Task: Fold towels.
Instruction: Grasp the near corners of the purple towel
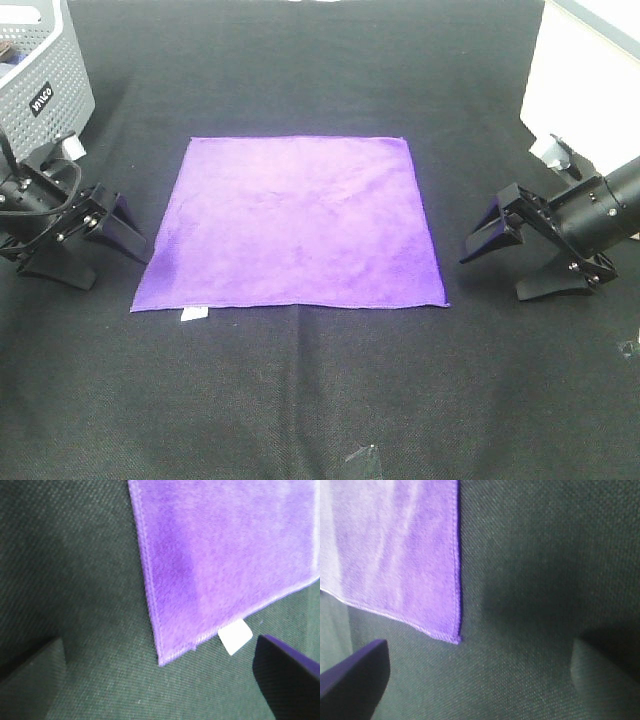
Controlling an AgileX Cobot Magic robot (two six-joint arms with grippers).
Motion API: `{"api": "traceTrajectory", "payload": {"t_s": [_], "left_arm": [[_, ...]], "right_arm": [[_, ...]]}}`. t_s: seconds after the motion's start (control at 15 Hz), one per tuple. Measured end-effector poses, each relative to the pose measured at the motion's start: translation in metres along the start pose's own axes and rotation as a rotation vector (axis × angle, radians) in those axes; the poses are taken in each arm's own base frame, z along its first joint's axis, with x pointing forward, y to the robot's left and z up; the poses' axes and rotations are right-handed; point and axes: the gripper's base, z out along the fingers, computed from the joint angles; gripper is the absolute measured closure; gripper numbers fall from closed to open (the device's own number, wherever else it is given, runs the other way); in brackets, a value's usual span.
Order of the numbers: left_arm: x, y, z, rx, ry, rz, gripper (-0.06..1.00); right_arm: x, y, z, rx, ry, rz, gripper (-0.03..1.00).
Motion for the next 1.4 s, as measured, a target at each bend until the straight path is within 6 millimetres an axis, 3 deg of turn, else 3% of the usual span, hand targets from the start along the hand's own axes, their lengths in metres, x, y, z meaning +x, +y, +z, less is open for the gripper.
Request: {"api": "traceTrajectory", "payload": {"t_s": [0.47,0.67,0.73,0.93,1.13,1.4], "left_arm": [[-0.001,-0.002,0.004,-0.006,0.01,0.007,0.04],[-0.004,-0.024,0.019,-0.033,0.011,0.059,0.09],[-0.004,-0.036,0.029,-0.042,0.015,0.062,0.12],[-0.006,-0.06,0.053,-0.026,0.054,0.048,0.24],[-0.005,-0.069,0.062,-0.021,0.072,0.044,0.37],[-0.003,-0.066,0.069,-0.026,0.086,0.033,0.74]], "right_arm": [[-0.004,0.002,0.009,-0.019,0.007,0.012,0.05],[-0.01,0.023,0.031,-0.046,0.046,-0.041,0.08],[-0.01,0.038,0.047,-0.061,0.077,-0.064,0.1],[-0.009,0.068,0.073,-0.071,0.129,-0.134,0.21],[-0.007,0.074,0.081,-0.042,0.151,-0.167,0.39],[-0.007,0.07,0.081,-0.003,0.162,-0.181,0.59]]}}
